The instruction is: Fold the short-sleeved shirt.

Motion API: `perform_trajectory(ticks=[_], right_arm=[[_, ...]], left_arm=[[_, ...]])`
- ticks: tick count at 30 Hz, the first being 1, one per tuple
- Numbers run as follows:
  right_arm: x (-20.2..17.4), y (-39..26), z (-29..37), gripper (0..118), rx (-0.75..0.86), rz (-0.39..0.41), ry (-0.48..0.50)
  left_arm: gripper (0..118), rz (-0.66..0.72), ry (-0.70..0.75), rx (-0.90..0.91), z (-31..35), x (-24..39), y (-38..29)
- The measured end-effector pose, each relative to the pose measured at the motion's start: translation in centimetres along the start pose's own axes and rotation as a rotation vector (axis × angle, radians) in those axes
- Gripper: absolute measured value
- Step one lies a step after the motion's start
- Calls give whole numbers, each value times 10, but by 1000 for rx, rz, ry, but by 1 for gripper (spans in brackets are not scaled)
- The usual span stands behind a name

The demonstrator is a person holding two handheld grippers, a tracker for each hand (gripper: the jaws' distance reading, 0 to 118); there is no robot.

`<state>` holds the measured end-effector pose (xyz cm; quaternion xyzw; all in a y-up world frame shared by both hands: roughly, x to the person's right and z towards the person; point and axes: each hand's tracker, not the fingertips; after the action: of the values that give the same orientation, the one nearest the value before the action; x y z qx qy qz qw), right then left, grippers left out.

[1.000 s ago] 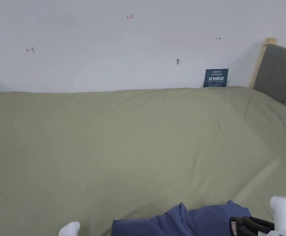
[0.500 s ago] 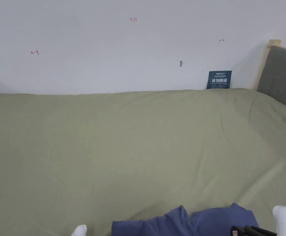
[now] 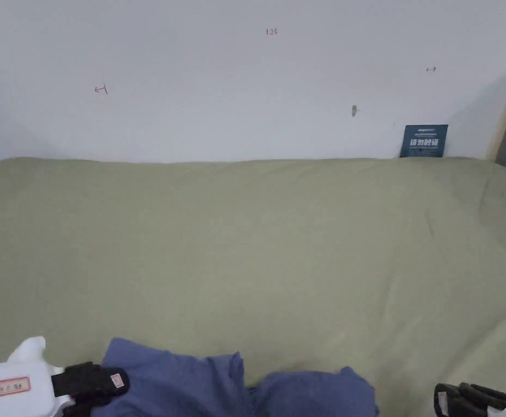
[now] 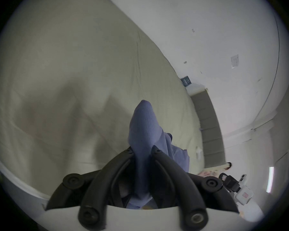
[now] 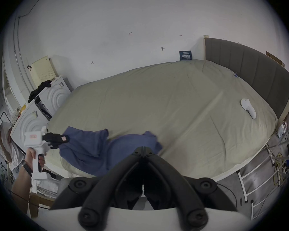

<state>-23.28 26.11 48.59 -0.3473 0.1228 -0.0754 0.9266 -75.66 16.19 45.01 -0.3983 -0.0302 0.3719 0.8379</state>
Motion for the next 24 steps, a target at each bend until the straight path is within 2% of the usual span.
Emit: perform_trajectory(ticks=[6,8,10,14,19,24], right_arm=[[-20,5,-15,2,-14,40,48],[-26,5,-18,2,-22,56,59],[-30,4,-20,2,-28,66,68],[-30,1,-20,2,-35,59,74],[-23,-4,-15,2,-37,47,73],[-11,-8,-10,2,-37,19,67]], left_arm=[[13,-268,382,98,54,39,26],[13,-355,492,110,55,58,21],[13,-444,540,98,44,79,9],[13,-555,482,18,-7,111,-19],[13,-527,283,-145,-71,150,-61],[13,-551,226,-217,-117,182,-83]])
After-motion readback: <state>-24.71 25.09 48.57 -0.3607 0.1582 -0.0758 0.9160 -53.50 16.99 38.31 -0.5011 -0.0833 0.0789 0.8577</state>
